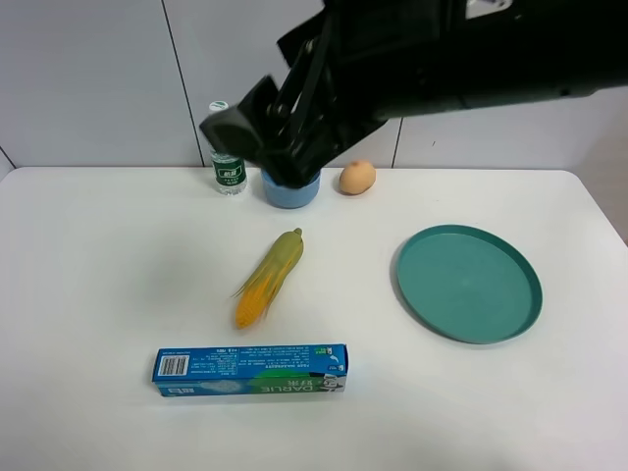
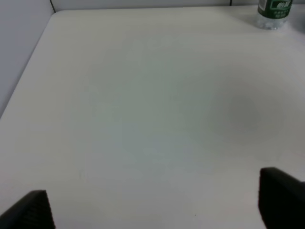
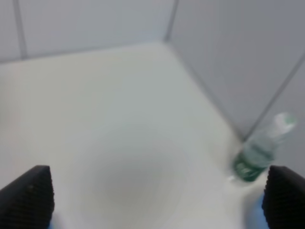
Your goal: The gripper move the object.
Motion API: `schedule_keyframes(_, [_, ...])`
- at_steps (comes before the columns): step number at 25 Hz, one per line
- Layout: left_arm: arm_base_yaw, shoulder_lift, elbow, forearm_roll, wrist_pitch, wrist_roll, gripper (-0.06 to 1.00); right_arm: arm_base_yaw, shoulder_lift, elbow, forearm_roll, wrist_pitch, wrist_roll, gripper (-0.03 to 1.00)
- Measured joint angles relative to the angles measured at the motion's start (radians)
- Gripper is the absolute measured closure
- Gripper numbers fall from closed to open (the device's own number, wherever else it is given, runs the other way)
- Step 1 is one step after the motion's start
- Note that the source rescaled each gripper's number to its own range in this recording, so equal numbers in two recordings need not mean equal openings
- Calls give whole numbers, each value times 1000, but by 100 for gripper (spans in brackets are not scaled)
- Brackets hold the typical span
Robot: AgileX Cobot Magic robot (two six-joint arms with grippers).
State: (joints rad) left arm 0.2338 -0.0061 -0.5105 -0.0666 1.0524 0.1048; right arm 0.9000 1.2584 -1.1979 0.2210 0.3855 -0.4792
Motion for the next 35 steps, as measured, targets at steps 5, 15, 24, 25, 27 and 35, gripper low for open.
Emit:
schedule_keyframes(5, [0,0,0,0,0,0,-6,-57,-67,0,-270,-15,263,3])
schedule_keyframes(15, [0,0,0,0,0,0,-6,-405,-151,0,-700,152,629,3])
schedule_keyframes(24, [0,0,0,0,0,0,-6,-687,-212,0,-756,390,694,5])
schedule_keyframes(25, [0,0,0,0,0,0,-6,-699,-227,0,-757,415,695,5])
schedule_keyframes(27, [0,0,0,0,0,0,-6,-717,-256,0,-757,462,702,5])
schedule_keyframes(35, [0,0,0,0,0,0,-6,-722,-394,0,-751,686,760,5])
